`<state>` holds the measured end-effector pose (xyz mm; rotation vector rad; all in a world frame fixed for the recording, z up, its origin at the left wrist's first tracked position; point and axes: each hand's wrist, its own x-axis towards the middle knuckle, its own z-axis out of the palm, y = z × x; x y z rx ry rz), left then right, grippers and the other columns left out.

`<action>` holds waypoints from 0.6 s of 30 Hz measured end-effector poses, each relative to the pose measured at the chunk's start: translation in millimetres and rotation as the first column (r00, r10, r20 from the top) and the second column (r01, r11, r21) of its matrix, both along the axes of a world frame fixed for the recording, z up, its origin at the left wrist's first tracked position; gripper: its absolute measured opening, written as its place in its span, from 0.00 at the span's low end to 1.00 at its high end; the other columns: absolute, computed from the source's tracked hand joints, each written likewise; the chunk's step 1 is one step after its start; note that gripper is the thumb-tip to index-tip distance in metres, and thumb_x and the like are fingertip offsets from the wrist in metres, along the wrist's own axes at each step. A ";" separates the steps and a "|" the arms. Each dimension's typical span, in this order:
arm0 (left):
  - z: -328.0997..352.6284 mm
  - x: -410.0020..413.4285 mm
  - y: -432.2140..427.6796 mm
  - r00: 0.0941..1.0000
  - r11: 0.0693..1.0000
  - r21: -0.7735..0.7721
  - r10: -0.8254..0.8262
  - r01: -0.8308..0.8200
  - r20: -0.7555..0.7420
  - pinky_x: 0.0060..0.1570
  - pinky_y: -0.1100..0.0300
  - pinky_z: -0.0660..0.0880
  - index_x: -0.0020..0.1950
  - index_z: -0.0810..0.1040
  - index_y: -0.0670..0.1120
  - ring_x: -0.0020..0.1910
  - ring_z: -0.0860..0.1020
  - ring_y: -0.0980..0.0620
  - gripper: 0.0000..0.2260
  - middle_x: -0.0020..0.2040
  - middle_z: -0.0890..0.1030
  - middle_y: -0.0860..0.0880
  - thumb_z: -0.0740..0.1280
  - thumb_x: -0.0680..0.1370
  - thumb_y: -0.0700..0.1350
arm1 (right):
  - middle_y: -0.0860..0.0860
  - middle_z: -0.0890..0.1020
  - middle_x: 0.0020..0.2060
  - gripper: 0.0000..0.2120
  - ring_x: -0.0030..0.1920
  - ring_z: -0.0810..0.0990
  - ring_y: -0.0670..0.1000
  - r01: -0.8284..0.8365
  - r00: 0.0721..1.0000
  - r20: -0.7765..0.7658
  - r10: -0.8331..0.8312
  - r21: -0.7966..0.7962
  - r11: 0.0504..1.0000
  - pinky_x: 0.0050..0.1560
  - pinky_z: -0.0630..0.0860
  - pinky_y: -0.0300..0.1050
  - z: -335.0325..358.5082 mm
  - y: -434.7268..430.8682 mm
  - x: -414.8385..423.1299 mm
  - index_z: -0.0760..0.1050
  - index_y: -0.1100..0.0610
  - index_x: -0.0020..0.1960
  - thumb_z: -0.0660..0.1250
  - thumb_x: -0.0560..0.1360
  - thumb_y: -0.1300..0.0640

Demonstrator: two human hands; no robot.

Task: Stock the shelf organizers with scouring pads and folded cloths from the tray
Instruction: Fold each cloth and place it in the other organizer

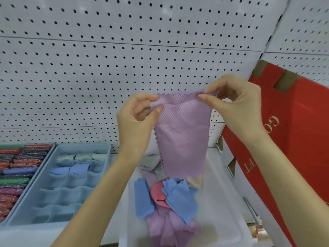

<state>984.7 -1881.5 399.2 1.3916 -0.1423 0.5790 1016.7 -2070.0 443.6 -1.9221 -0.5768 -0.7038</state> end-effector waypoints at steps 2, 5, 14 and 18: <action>2.2 -0.8 2.9 0.998 0.997 0.060 -0.036 0.039 -0.054 0.39 0.68 0.74 0.54 0.75 0.49 0.37 0.81 0.57 0.14 0.38 0.83 0.50 0.70 0.74 0.33 | 0.47 0.81 0.36 0.09 0.36 0.78 0.45 -0.001 1.000 -0.029 0.001 -0.017 1.000 0.42 0.78 0.40 -0.9 -4.8 -1.1 0.79 0.54 0.45 0.76 0.68 0.61; -0.2 4.8 11.1 0.987 0.942 0.332 0.007 0.048 -0.161 0.40 0.65 0.76 0.53 0.79 0.52 0.34 0.79 0.59 0.12 0.35 0.82 0.53 0.72 0.74 0.38 | 0.47 0.81 0.35 0.15 0.34 0.76 0.47 -0.003 0.987 -0.157 -0.017 -0.127 0.992 0.40 0.75 0.36 -2.1 -12.9 0.0 0.79 0.49 0.52 0.76 0.67 0.59; -10.4 11.6 10.5 0.903 0.915 0.289 -0.149 0.280 -0.404 0.28 0.65 0.76 0.41 0.79 0.44 0.27 0.80 0.53 0.07 0.27 0.80 0.48 0.66 0.78 0.38 | 0.51 0.80 0.29 0.04 0.28 0.82 0.49 -0.102 0.772 -0.630 0.081 0.003 0.995 0.22 0.67 0.36 -28.5 -22.8 4.8 0.76 0.62 0.43 0.70 0.73 0.63; -11.9 10.8 6.8 0.930 0.945 0.210 -0.176 0.252 -0.323 0.36 0.63 0.79 0.42 0.78 0.43 0.36 0.84 0.49 0.08 0.31 0.83 0.47 0.63 0.79 0.36 | 0.58 0.83 0.34 0.02 0.37 0.84 0.52 -0.167 0.715 -0.649 0.260 0.203 0.965 0.37 0.80 0.40 -27.5 -21.3 0.8 0.75 0.66 0.45 0.67 0.74 0.67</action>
